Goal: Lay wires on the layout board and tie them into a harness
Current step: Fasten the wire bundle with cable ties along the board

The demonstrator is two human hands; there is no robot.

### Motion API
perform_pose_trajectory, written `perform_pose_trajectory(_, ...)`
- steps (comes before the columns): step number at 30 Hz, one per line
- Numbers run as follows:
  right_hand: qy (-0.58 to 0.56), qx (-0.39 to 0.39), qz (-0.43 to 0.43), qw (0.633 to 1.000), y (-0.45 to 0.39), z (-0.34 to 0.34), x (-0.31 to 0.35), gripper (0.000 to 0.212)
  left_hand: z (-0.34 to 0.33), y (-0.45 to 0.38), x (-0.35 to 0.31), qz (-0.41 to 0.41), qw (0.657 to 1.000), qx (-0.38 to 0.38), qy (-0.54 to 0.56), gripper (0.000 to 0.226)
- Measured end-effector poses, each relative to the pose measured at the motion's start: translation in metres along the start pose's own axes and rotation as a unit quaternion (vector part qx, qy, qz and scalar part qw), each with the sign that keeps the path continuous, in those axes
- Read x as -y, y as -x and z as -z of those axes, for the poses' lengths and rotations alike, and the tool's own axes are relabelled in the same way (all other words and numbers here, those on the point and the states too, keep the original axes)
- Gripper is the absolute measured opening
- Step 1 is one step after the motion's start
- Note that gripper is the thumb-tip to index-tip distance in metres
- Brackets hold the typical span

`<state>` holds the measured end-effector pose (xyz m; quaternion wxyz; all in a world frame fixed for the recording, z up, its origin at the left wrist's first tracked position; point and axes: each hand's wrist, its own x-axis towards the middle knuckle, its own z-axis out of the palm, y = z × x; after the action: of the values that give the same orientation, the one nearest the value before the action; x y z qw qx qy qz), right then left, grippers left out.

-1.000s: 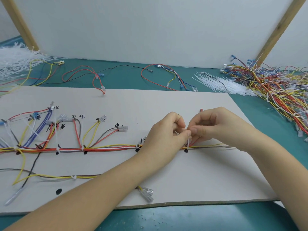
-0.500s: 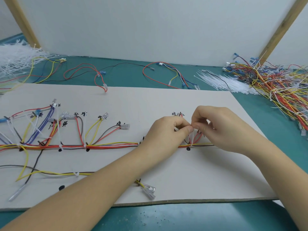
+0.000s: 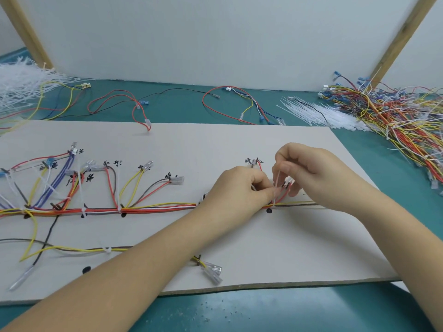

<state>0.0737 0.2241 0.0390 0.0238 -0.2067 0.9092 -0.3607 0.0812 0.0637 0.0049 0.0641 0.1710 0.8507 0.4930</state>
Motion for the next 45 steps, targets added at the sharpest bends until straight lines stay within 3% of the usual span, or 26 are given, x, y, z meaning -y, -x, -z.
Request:
perform_pose_trajectory(3,-0.157,0.003,-0.044,0.987,0.000,0.002,0.002,0.026,0.000,0.000,0.000,0.005,0.999,0.014,-0.031,0.024)
perform_pose_trajectory(6,-0.233,0.010,-0.069,0.970,0.000,0.004,0.001,0.025,0.001,0.001,-0.001,-0.001,0.998,0.019,-0.053,0.027)
perform_pose_trajectory(20,-0.350,0.053,-0.106,0.929,-0.001,0.004,-0.001,0.021,-0.004,0.003,-0.009,-0.041,0.986,0.025,-0.157,0.020)
perform_pose_trajectory(25,-0.315,0.030,-0.089,0.944,-0.004,0.015,-0.008,0.016,-0.003,0.005,-0.005,-0.044,0.986,0.022,-0.157,0.015)
perform_pose_trajectory(28,-0.325,0.091,-0.109,0.935,-0.003,0.022,-0.013,0.029,-0.003,0.006,-0.005,-0.039,0.989,0.019,-0.143,0.018)
perform_pose_trajectory(30,-0.270,0.124,-0.119,0.947,-0.002,0.019,-0.014,0.039,-0.002,0.005,-0.005,-0.038,0.989,0.019,-0.140,0.019)
perform_pose_trajectory(32,-0.203,0.134,-0.116,0.963,-0.002,0.014,-0.014,0.034,-0.002,0.005,-0.004,-0.042,0.989,0.015,-0.141,0.017)
perform_pose_trajectory(35,-0.132,0.127,-0.106,0.977,-0.004,0.007,-0.012,0.003,-0.003,0.005,-0.004,-0.045,0.990,0.009,-0.136,0.014)
perform_pose_trajectory(37,-0.104,0.098,-0.090,0.986,-0.003,0.005,-0.011,0.016,-0.004,0.005,-0.004,-0.042,0.990,0.013,-0.137,0.014)
perform_pose_trajectory(42,-0.099,0.096,-0.071,0.988,-0.003,0.006,-0.007,0.022,-0.002,0.002,-0.003,-0.023,0.989,0.019,-0.147,0.015)
perform_pose_trajectory(45,-0.156,0.090,-0.078,0.981,-0.002,0.000,-0.007,0.023,-0.002,0.001,-0.004,-0.018,0.989,0.021,-0.149,0.016)
